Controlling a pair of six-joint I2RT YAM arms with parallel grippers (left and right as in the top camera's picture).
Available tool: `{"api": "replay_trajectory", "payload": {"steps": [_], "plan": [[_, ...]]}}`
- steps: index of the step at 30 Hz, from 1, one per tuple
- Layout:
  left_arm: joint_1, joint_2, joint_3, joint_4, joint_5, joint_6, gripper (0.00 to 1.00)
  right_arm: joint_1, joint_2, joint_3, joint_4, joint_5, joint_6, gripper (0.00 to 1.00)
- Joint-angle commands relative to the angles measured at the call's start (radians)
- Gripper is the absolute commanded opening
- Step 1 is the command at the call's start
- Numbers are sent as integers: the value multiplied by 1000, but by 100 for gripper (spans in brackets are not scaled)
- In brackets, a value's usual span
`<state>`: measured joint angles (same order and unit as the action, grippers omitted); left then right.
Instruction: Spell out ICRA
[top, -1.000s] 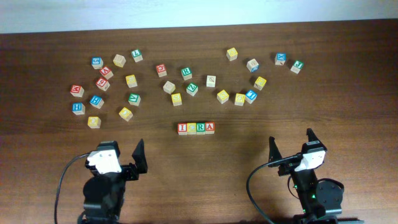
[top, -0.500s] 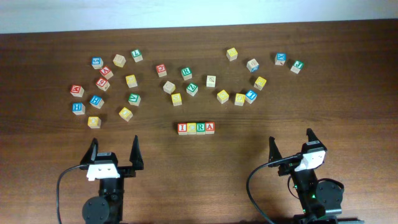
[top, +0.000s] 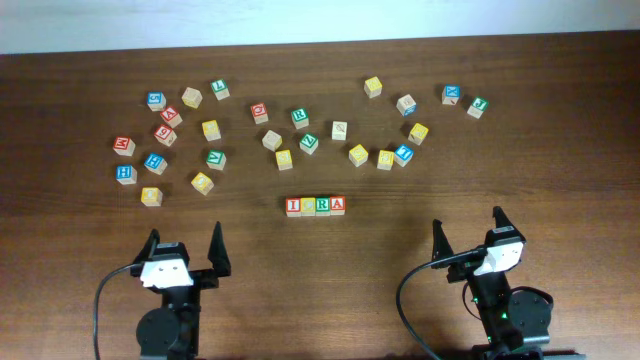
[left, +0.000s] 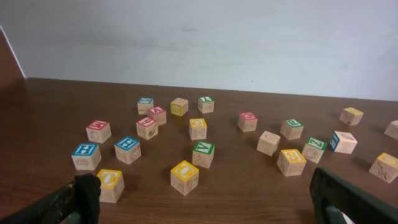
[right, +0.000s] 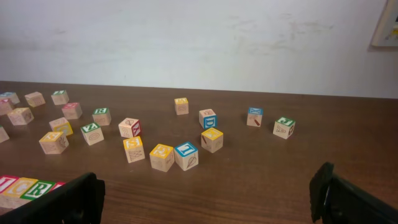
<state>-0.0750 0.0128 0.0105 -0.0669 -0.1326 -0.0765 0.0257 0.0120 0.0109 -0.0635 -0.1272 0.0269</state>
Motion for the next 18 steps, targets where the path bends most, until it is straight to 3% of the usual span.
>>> {"api": "replay_trajectory", "payload": {"steps": [1, 9, 18], "plan": [[8, -8, -2, -6, -5, -12, 99, 1, -8, -5, -7, 7, 11, 98], [8, -8, -2, -10, 12, 56, 99, 1, -8, -5, -7, 7, 11, 98], [8, -8, -1, -8, 12, 55, 99, 1, -8, -5, -7, 7, 11, 98]]}}
